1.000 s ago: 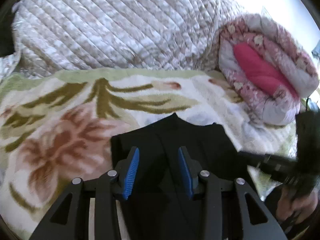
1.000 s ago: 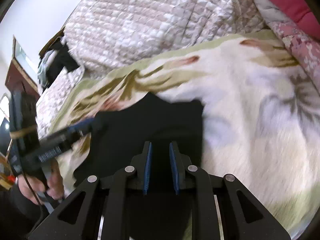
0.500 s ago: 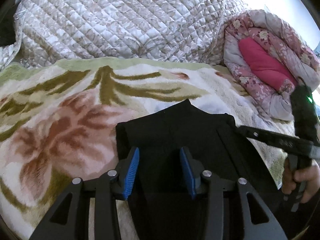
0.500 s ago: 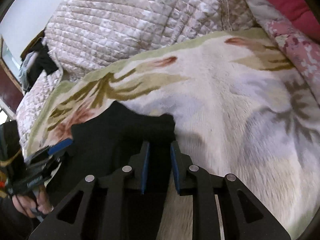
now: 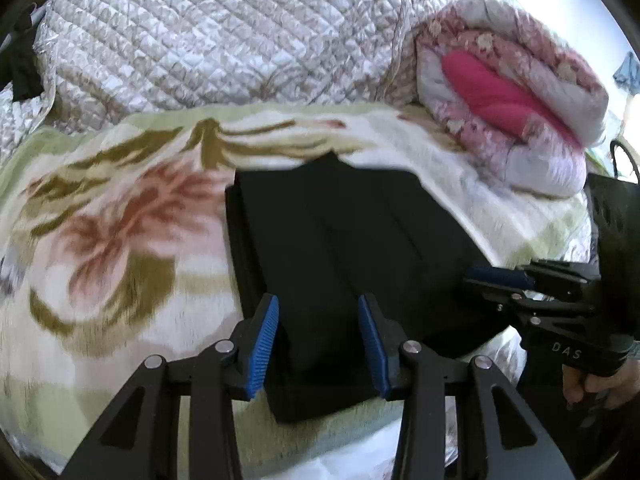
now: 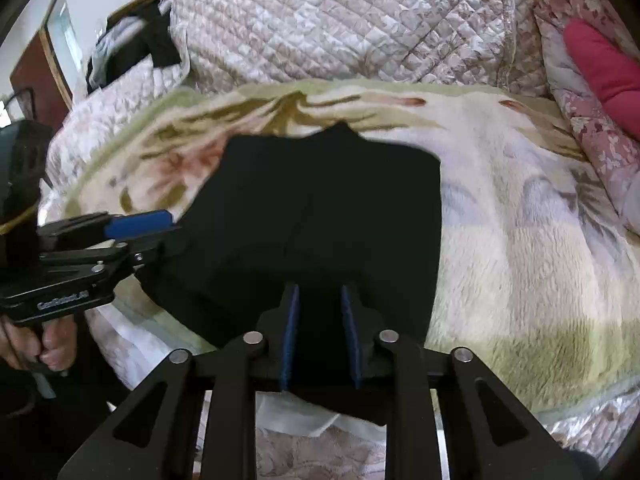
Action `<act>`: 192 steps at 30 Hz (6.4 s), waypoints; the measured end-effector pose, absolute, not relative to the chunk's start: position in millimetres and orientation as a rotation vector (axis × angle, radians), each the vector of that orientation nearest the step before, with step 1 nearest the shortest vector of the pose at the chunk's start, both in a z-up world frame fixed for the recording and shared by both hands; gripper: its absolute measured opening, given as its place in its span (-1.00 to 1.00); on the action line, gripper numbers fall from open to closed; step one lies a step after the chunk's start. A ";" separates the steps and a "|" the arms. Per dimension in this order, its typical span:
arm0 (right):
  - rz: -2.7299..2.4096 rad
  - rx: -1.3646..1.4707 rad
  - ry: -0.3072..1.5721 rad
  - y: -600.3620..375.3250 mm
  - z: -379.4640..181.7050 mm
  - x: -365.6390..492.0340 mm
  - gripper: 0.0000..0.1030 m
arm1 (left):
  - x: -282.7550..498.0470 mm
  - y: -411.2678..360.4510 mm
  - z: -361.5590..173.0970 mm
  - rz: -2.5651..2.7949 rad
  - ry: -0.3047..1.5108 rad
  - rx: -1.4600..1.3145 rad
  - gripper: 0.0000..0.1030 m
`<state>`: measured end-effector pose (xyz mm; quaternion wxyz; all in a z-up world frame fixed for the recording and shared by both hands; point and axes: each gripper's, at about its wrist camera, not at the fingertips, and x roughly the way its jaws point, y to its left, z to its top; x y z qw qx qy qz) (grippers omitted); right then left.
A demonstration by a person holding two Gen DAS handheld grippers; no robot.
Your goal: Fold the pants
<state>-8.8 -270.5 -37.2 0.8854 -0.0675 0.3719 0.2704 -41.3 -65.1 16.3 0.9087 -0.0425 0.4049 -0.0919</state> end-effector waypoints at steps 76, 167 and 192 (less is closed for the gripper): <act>0.801 0.343 0.833 -282.8 26.7 128.4 -0.69 | 52.4 11.3 58.7 -0.273 0.753 -0.401 -0.65; 0.500 -0.189 0.807 -224.7 -52.9 72.0 0.05 | 18.0 -12.9 -13.3 0.051 0.882 -0.103 -0.12; 0.489 -0.200 0.813 -221.9 -53.6 72.7 0.05 | 18.9 -11.9 -15.2 0.050 0.888 -0.099 -0.08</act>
